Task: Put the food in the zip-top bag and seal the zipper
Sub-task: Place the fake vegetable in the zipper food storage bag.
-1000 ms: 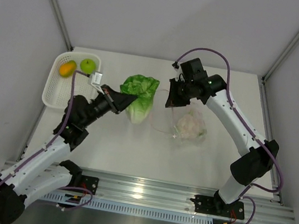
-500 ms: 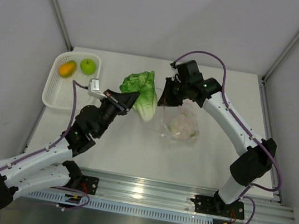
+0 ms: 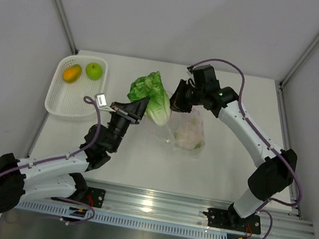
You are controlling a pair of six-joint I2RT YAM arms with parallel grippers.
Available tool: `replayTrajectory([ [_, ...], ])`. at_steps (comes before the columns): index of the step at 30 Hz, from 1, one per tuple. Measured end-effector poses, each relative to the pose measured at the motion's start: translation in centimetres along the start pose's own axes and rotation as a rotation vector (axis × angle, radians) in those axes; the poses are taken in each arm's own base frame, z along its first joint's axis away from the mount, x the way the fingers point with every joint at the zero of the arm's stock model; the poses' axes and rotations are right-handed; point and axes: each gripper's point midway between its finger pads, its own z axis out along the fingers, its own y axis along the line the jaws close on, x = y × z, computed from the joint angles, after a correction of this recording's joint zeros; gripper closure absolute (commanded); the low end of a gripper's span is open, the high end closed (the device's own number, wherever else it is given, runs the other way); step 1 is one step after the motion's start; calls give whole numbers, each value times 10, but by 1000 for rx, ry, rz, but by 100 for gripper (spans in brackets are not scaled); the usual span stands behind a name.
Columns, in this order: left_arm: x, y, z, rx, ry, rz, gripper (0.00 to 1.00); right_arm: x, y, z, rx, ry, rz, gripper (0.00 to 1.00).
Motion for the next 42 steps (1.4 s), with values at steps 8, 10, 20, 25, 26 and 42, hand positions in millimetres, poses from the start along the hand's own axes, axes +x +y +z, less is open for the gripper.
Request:
replayTrajectory([
  [8,-11,-12,2,71,-70,-5,93,-13,22,-17,-86,-41,70,100],
  [10,-10,-12,2,76,-74,0,93,-16,23,-20,-91,-46,83,100],
  [20,7,13,-11,25,-16,152,99,-28,29,-31,-108,-77,100,100],
  [25,19,19,-16,-10,28,297,99,-28,34,-38,-136,-72,100,100],
  [26,21,18,-15,-16,36,333,99,-28,34,-38,-139,-70,100,100],
  [42,71,27,21,-204,174,762,99,-36,23,-42,-77,-93,34,100],
])
